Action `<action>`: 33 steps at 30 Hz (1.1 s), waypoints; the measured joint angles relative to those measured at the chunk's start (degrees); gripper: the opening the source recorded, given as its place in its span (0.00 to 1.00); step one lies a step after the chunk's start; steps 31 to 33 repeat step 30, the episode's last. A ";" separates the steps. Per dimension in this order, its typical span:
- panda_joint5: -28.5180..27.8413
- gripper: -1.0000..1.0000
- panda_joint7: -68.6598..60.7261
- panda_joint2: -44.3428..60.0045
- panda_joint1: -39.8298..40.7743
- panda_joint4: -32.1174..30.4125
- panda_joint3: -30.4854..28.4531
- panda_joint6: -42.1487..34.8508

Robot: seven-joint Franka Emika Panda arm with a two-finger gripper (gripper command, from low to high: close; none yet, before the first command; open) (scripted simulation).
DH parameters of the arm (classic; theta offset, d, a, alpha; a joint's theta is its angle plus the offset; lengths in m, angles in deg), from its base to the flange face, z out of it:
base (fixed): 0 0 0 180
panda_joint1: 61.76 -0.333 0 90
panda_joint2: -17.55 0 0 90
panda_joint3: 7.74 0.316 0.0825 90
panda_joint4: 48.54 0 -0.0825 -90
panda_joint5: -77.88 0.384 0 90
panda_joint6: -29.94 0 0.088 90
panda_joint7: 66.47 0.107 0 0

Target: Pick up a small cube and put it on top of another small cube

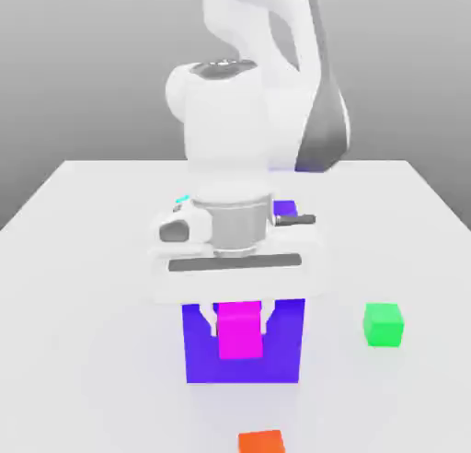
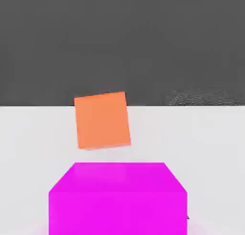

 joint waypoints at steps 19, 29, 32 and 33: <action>-13.85 0.00 37.22 1.94 -9.34 -7.98 18.33 -1.43; -21.76 0.00 42.82 10.24 -8.84 -7.96 17.20 7.13; -21.71 1.00 42.77 10.66 -8.82 -8.03 17.24 7.74; -21.71 1.00 42.77 10.66 -8.82 -8.03 17.24 7.74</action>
